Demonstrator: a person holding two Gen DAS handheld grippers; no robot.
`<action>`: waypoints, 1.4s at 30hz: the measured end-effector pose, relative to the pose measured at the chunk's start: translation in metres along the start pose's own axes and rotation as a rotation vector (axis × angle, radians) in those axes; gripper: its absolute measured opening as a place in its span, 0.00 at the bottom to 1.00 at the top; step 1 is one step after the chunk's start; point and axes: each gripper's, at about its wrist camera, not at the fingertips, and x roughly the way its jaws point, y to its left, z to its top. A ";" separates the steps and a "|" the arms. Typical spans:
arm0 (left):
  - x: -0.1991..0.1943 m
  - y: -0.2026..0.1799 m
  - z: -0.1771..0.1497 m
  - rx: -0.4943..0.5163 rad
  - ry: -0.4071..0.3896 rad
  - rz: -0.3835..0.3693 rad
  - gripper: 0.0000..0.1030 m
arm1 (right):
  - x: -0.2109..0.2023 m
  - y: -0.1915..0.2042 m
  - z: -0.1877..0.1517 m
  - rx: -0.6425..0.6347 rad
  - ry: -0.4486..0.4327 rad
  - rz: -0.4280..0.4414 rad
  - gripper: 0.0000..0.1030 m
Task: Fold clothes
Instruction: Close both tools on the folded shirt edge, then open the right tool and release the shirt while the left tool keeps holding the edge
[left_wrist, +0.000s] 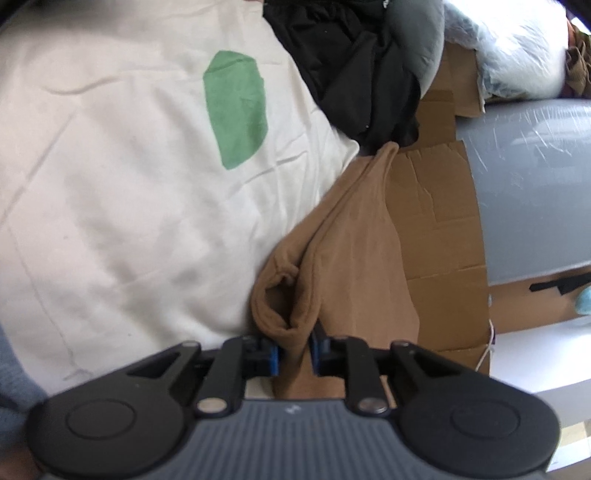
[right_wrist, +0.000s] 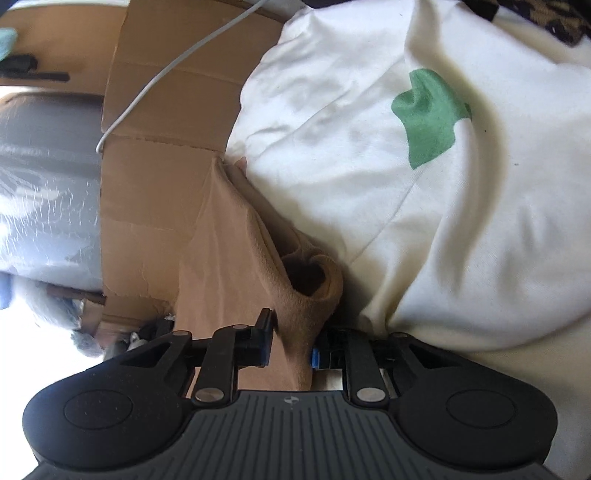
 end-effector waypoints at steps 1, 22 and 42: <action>0.000 0.000 0.000 -0.006 0.000 -0.004 0.14 | 0.000 0.000 0.000 0.002 -0.003 0.004 0.10; -0.042 -0.030 -0.006 -0.001 -0.018 0.003 0.03 | -0.054 0.026 0.012 -0.038 -0.050 -0.030 0.01; -0.117 -0.026 -0.059 0.030 0.060 0.076 0.03 | -0.156 0.016 -0.018 -0.061 -0.009 -0.121 0.01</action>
